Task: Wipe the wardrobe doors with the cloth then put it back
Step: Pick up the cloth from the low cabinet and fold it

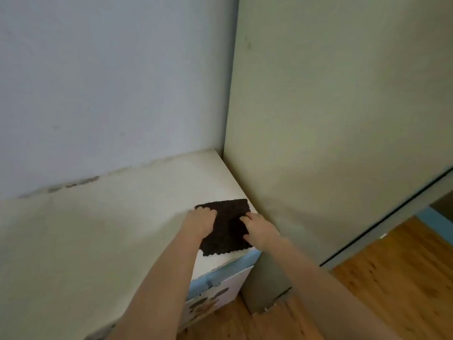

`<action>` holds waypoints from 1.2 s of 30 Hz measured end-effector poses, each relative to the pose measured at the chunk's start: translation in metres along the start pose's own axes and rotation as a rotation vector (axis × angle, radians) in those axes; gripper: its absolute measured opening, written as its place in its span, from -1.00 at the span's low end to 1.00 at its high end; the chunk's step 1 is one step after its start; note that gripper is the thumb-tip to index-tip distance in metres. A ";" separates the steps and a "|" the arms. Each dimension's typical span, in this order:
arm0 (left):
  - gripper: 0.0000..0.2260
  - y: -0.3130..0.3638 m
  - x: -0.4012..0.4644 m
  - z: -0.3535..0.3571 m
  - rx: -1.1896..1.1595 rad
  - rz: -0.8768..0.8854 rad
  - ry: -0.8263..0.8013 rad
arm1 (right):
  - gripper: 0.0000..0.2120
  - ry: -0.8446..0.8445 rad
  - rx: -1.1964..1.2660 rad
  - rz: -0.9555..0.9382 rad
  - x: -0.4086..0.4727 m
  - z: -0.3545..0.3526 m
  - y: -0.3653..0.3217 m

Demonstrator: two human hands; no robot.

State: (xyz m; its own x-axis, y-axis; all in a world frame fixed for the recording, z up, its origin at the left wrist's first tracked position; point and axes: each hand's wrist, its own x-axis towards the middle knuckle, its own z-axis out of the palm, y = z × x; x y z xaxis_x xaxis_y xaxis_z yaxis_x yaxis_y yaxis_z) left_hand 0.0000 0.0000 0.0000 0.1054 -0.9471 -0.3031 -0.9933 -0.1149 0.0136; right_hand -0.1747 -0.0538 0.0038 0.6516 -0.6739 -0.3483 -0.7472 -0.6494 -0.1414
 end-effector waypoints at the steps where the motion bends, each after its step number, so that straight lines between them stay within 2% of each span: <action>1: -0.66 0.000 0.002 0.002 0.002 -0.012 -0.010 | -0.45 -0.002 -0.025 0.002 0.003 0.000 -0.001; 5: -0.53 -0.001 0.011 0.008 -0.022 -0.016 -0.043 | -0.42 0.043 -0.021 -0.002 0.017 0.000 -0.006; 8: -0.44 0.000 0.015 0.010 -0.037 -0.035 -0.001 | -0.35 0.034 -0.054 -0.008 0.022 0.005 -0.012; 12: -0.48 0.002 0.017 0.016 -0.007 -0.011 0.030 | -0.30 0.024 -0.129 0.003 0.029 0.012 -0.016; 14: -0.54 0.001 0.018 0.017 -0.003 0.011 0.036 | -0.33 0.036 -0.171 0.001 0.032 0.012 -0.015; 17: -0.60 0.002 0.015 0.015 0.059 0.062 0.057 | -0.47 0.028 -0.177 0.009 0.033 0.011 -0.017; 21: -0.55 0.003 0.010 0.012 0.137 0.083 0.066 | -0.55 0.068 -0.278 0.000 0.024 0.008 -0.026; 28: -0.64 0.016 -0.009 -0.017 -0.039 0.087 0.024 | -0.50 0.196 -0.298 0.015 -0.010 0.000 -0.029; 33: -0.63 0.050 -0.028 -0.048 -0.354 0.072 -0.127 | -0.55 0.316 -0.189 -0.002 -0.053 0.001 -0.009; 36: -0.72 0.081 -0.049 -0.070 -0.523 0.075 -0.132 | -0.56 0.365 -0.132 0.017 -0.090 0.012 0.008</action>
State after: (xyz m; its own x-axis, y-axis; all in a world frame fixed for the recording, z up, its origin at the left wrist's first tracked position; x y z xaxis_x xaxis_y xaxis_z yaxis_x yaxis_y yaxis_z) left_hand -0.0824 0.0158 0.0825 -0.0047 -0.9166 -0.3997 -0.8379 -0.2145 0.5018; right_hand -0.2411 0.0061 0.0234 0.6611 -0.7502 0.0069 -0.7502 -0.6612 -0.0093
